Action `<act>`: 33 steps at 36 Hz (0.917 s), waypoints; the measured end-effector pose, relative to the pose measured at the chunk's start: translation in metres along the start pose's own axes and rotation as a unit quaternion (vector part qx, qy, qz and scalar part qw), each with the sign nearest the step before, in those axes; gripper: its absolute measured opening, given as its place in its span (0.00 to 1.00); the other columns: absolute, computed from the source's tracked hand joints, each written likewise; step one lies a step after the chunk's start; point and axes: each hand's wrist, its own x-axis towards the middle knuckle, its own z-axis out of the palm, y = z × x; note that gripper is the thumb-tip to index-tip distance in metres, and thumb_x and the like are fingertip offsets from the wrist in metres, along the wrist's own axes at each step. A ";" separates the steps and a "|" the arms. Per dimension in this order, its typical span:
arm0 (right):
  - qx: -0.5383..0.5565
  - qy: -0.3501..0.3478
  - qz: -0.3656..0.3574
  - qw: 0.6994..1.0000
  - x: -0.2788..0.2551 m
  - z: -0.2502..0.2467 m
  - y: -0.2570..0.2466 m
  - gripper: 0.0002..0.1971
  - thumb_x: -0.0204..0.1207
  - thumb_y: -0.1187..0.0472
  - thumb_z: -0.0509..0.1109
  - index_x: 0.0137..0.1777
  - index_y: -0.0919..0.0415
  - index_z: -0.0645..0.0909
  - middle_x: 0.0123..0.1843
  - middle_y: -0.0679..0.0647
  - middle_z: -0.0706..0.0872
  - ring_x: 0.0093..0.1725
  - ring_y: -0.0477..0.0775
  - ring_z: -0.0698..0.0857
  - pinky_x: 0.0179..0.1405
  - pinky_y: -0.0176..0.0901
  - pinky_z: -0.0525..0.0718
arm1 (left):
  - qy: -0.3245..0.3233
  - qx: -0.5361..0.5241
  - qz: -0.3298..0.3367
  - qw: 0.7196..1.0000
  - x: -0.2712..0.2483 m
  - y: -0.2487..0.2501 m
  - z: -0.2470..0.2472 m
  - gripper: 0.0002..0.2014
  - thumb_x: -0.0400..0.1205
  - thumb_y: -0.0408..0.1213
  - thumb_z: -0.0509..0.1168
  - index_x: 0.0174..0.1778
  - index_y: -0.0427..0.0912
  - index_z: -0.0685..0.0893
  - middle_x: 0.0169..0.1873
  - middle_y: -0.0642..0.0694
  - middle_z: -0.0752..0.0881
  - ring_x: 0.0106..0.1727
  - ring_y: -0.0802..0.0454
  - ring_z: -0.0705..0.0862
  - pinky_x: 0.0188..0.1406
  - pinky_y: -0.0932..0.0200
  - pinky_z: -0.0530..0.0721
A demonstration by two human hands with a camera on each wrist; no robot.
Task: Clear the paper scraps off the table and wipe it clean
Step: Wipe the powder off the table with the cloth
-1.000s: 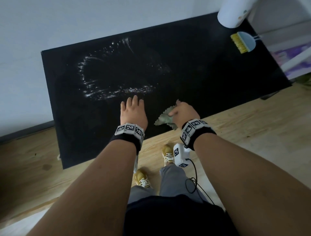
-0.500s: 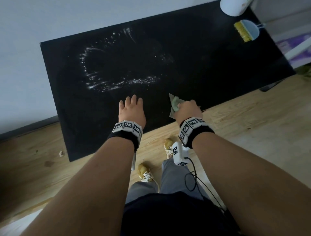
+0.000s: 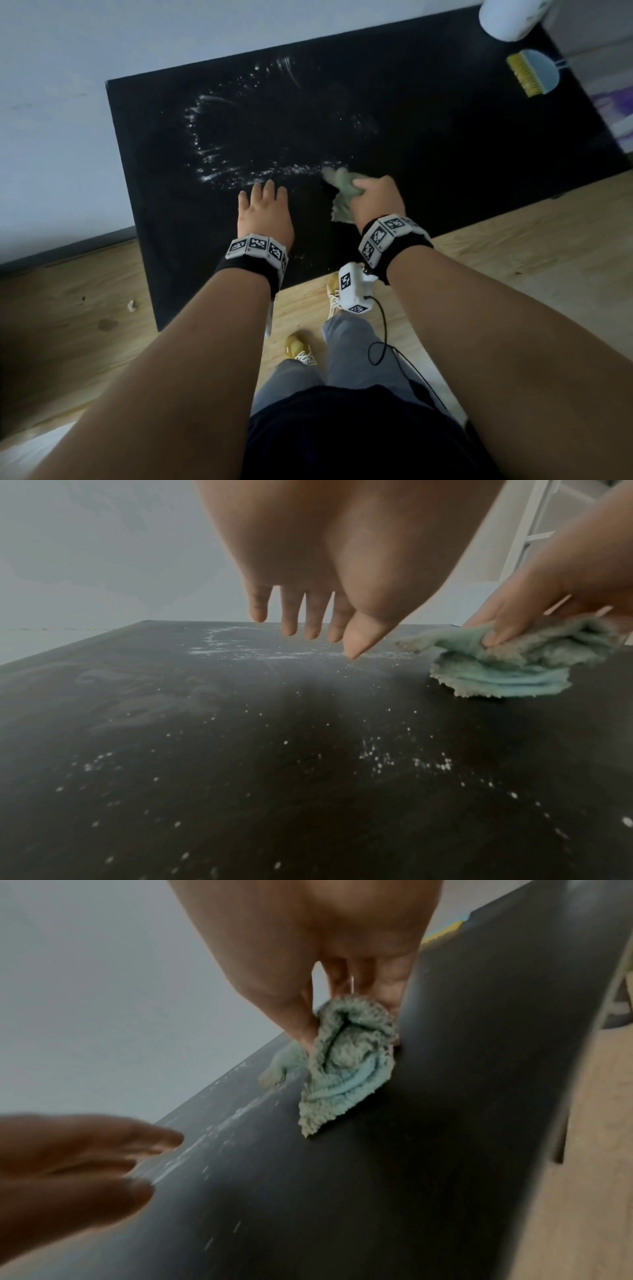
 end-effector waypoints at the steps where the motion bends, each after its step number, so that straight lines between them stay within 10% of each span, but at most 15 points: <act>1: 0.000 0.021 0.009 1.000 0.010 -0.005 0.000 0.17 0.77 0.59 0.64 0.65 0.52 0.84 0.65 0.58 0.78 0.60 0.61 0.83 0.60 0.50 0.82 | -0.001 -0.003 -0.001 1.000 0.004 0.002 -0.001 0.28 0.83 0.34 0.57 0.81 0.42 0.63 0.81 0.42 0.62 0.82 0.42 0.58 0.82 0.40 0.54; 8: -0.211 -0.063 0.056 0.974 0.065 -0.022 -0.012 0.16 0.80 0.61 0.64 0.67 0.60 0.77 0.69 0.64 0.76 0.71 0.64 0.71 0.72 0.63 0.72 | -0.001 0.000 -0.002 1.000 0.028 0.009 -0.007 0.27 0.83 0.34 0.57 0.80 0.41 0.63 0.81 0.41 0.62 0.82 0.41 0.58 0.82 0.40 0.54; 19: -0.113 -0.118 -0.065 0.984 0.093 0.003 -0.046 0.12 0.71 0.62 0.63 0.42 0.56 0.89 0.51 0.57 0.86 0.45 0.59 0.87 0.43 0.47 0.88 | -0.010 0.003 -0.033 0.999 0.070 0.021 -0.014 0.28 0.84 0.35 0.57 0.82 0.41 0.61 0.82 0.41 0.61 0.83 0.41 0.57 0.82 0.39 0.54; 26: -0.091 0.017 -0.032 0.995 0.140 -0.036 -0.041 0.19 0.78 0.62 0.62 0.67 0.50 0.81 0.66 0.59 0.74 0.65 0.61 0.77 0.56 0.50 0.81 | -0.014 -0.004 -0.056 0.998 0.096 0.025 -0.020 0.29 0.84 0.36 0.58 0.83 0.41 0.59 0.83 0.41 0.58 0.83 0.42 0.55 0.83 0.40 0.53; 30: -0.111 -0.020 0.116 0.987 0.176 -0.045 -0.048 0.25 0.83 0.46 0.55 0.75 0.57 0.74 0.74 0.61 0.70 0.75 0.66 0.67 0.74 0.66 0.67 | -0.001 -0.007 -0.067 0.998 0.106 0.028 -0.018 0.28 0.84 0.35 0.59 0.81 0.42 0.62 0.82 0.42 0.61 0.82 0.42 0.58 0.82 0.40 0.54; 33: -0.201 -0.082 0.074 0.973 0.183 -0.042 -0.057 0.22 0.85 0.51 0.56 0.76 0.58 0.70 0.74 0.64 0.70 0.74 0.68 0.68 0.76 0.67 0.65 | 0.000 -0.010 -0.078 0.997 0.111 0.027 -0.018 0.27 0.83 0.35 0.59 0.80 0.42 0.63 0.81 0.42 0.62 0.81 0.42 0.59 0.82 0.40 0.55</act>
